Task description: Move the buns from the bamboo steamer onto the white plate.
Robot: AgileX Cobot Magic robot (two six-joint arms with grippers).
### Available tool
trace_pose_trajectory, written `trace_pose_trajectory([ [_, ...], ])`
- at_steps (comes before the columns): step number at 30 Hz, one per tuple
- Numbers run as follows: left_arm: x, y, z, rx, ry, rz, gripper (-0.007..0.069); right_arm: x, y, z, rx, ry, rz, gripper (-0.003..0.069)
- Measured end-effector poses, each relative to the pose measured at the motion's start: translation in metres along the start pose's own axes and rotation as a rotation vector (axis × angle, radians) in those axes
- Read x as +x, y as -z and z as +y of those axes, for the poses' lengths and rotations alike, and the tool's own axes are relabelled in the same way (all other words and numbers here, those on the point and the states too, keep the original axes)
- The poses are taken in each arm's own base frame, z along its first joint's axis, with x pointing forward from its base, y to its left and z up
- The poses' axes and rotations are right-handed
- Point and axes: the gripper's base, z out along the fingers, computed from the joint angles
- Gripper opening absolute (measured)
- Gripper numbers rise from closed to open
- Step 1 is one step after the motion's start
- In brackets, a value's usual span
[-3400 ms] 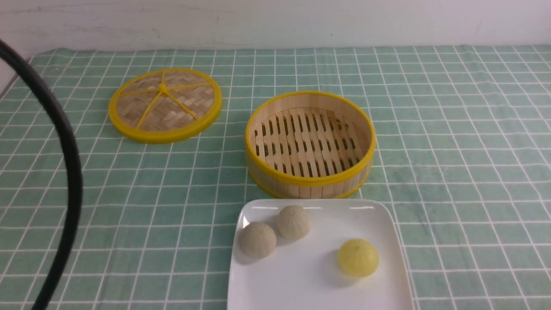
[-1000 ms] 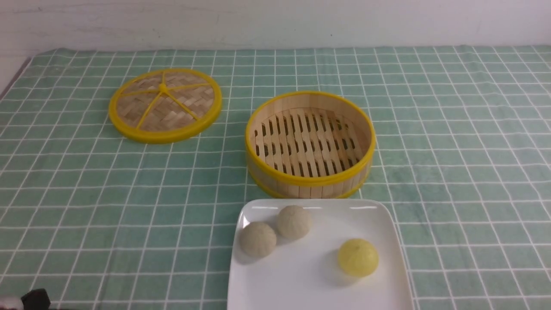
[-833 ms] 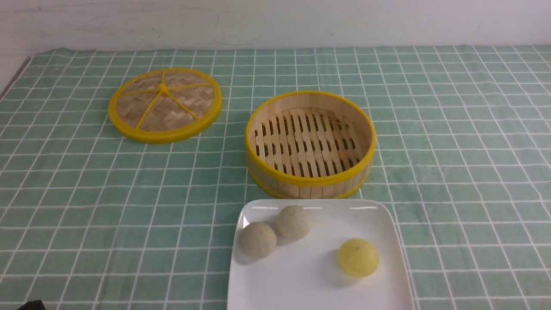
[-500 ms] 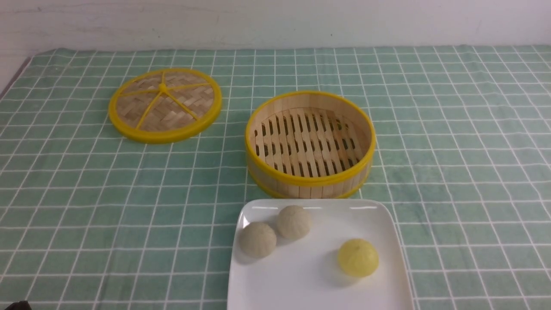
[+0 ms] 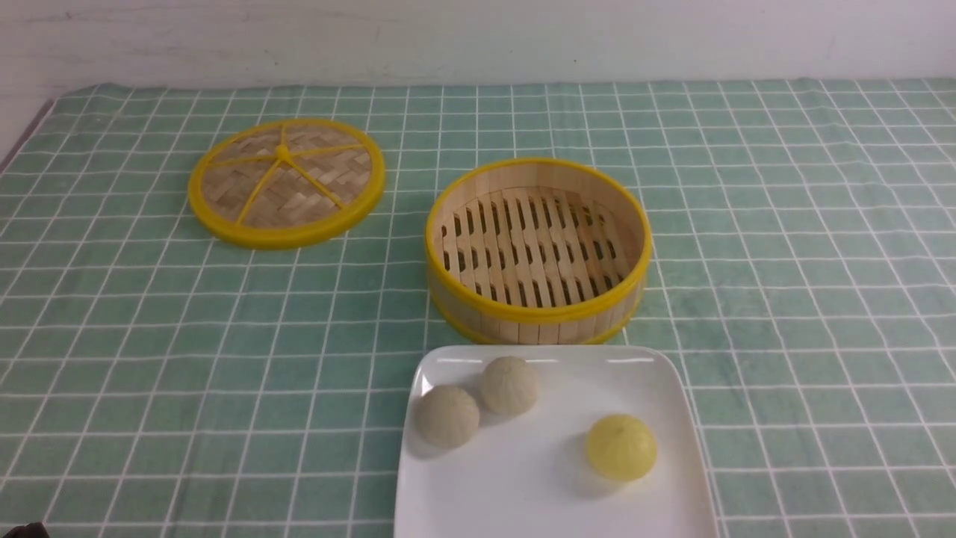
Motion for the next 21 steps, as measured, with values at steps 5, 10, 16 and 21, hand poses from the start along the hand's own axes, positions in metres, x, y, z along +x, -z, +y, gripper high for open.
trace_pose_trajectory([
  [5,0.0000,0.0000,0.0000,0.000,0.000,0.000,0.0069,0.0000,0.0000,0.0000,0.000,0.000,0.000,0.0237],
  [10,0.0000,0.0000,0.0001,-0.001,-0.001,0.000,0.0073,0.0000,0.0000,0.0000,0.000,0.000,0.000,0.0237],
  [16,0.0000,0.0000,0.0001,-0.001,-0.001,0.000,0.0078,0.0000,0.0000,0.0000,0.000,0.000,0.000,0.0239],
  [21,0.0000,0.0000,0.0001,-0.001,-0.001,0.000,0.0086,0.0000,0.0000,0.0000,0.000,0.000,0.000,0.0239],
])
